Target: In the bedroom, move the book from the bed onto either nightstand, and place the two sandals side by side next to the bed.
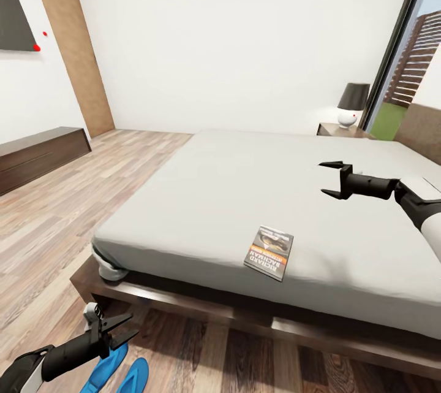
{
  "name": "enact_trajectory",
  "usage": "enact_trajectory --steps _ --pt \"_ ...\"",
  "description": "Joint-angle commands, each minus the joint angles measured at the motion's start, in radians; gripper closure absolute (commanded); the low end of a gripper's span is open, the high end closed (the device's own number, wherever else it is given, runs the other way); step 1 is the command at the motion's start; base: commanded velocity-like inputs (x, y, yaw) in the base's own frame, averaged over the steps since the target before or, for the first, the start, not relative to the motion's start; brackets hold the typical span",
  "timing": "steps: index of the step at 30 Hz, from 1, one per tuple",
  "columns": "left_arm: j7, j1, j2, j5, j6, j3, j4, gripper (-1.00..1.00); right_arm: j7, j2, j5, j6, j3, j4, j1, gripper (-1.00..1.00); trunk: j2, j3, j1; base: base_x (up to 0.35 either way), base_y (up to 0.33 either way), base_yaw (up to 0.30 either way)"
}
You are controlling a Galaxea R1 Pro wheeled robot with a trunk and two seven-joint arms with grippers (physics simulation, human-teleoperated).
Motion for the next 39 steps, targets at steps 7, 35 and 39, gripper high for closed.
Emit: enact_trajectory --steps 7,35,39 --pt "-0.004 0.0 0.0 -0.001 0.01 0.0 0.0 -1.0 0.019 -0.002 0.007 0.002 0.027 -0.003 0.041 -1.0 0.0 -0.001 0.0 0.0 0.0 0.0" --pt "-0.001 0.0 0.0 -0.001 0.01 0.0 0.005 -1.0 0.231 -0.036 0.167 0.001 0.04 -0.019 0.143 -1.0 0.0 -0.001 0.0 0.0 0.0 0.0" --pt "-0.001 0.0 0.0 -0.001 0.01 0.0 0.006 -1.0 0.387 -0.042 0.3 -0.001 0.041 -0.045 0.179 -1.0 0.0 -0.001 0.0 0.0 0.0 0.0"
